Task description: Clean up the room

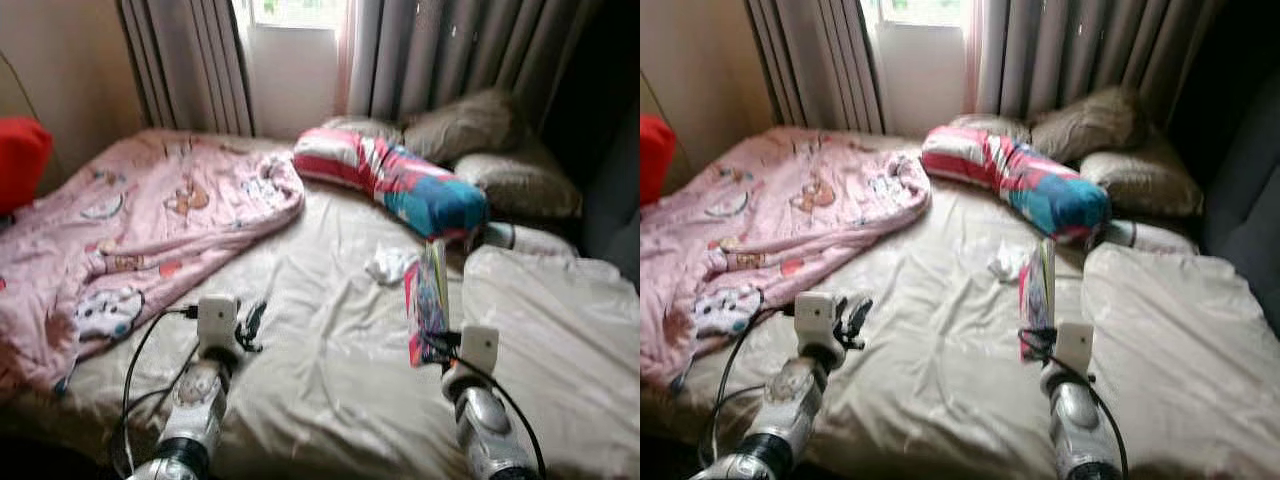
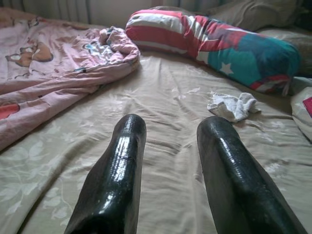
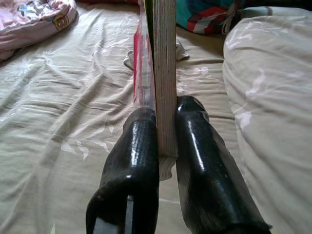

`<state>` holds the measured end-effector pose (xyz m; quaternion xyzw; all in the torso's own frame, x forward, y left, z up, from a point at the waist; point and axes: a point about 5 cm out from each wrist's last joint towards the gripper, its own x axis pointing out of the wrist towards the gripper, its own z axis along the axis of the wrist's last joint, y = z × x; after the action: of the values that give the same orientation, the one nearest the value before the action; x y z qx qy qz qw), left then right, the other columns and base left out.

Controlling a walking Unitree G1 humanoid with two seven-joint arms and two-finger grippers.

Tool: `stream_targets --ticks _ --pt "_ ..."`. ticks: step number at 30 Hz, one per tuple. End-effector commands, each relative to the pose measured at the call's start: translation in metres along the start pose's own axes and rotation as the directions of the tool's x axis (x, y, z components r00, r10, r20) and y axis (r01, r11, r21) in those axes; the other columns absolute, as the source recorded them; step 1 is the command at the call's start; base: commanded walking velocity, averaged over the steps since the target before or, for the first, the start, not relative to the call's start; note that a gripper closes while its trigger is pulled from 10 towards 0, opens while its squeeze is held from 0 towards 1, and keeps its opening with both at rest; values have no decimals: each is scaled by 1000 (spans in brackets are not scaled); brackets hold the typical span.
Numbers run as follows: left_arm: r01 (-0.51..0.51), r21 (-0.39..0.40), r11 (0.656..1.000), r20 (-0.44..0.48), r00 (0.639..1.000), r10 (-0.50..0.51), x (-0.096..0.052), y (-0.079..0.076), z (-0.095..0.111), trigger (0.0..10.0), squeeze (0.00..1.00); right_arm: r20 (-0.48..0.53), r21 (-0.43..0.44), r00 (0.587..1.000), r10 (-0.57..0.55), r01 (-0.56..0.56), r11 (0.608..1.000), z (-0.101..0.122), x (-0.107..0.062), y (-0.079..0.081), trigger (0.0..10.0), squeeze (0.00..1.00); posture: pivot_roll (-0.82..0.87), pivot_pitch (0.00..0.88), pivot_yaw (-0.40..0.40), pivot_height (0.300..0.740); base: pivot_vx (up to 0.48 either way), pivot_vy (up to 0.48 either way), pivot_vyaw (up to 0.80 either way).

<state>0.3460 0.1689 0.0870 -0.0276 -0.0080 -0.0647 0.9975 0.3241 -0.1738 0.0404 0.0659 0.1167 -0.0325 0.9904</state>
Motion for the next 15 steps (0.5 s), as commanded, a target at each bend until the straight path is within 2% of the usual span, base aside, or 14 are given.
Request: stream_targets --ticks 1,15 --pt "-1 -2 1000 -17 1000 1 -1 1 -2 10000 0 36 17 999 2 -3 1000 9 3 0 10000 0 -66 44 -4 626 0 0 0" --pt "7 11 1000 -30 1000 -7 -1 -1 -4 10000 0 22 64 999 48 -50 997 5 2 5 10000 0 -66 44 -3 626 0 0 0"
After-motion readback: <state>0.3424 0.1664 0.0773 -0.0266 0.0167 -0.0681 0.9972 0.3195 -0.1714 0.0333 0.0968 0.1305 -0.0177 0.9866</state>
